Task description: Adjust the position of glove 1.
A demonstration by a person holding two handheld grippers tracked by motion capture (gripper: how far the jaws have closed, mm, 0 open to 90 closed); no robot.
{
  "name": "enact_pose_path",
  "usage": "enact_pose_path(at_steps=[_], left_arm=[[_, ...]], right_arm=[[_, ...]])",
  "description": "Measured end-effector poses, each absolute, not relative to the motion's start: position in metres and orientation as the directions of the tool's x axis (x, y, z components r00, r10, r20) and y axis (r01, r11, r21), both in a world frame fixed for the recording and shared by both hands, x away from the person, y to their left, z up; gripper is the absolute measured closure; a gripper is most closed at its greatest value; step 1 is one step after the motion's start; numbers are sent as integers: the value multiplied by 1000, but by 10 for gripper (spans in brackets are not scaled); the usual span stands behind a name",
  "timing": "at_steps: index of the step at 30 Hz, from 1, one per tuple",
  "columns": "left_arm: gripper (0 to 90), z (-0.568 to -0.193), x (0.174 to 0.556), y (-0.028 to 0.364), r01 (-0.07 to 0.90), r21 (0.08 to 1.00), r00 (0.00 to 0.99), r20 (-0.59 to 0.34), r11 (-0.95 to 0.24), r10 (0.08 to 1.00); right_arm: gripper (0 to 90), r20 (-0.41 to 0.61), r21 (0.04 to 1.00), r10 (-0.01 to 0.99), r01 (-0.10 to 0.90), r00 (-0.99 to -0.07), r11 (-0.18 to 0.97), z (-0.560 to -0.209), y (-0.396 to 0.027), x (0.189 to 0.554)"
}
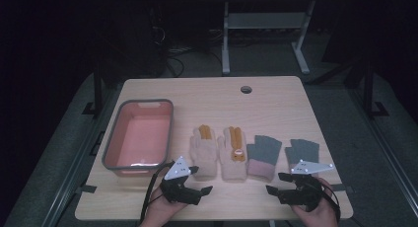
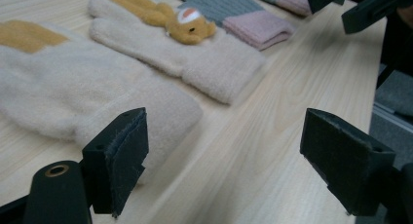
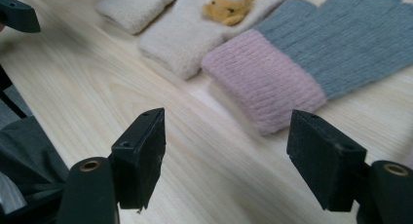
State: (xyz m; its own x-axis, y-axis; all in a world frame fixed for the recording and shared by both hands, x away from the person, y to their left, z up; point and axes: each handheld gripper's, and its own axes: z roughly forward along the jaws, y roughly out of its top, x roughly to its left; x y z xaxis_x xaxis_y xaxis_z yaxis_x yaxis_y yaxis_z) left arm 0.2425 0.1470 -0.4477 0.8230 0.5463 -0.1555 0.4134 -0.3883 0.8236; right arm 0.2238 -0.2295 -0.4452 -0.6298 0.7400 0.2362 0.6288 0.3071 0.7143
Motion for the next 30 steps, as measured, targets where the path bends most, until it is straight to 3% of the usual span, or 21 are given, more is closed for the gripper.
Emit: enact_pose_path(at_steps=[30], left_arm=[[179,-445,242,146,389,832,834,-136,-396,534]], right_arm=[[309,198,664,701,619,-685,418,-433,-190,238]])
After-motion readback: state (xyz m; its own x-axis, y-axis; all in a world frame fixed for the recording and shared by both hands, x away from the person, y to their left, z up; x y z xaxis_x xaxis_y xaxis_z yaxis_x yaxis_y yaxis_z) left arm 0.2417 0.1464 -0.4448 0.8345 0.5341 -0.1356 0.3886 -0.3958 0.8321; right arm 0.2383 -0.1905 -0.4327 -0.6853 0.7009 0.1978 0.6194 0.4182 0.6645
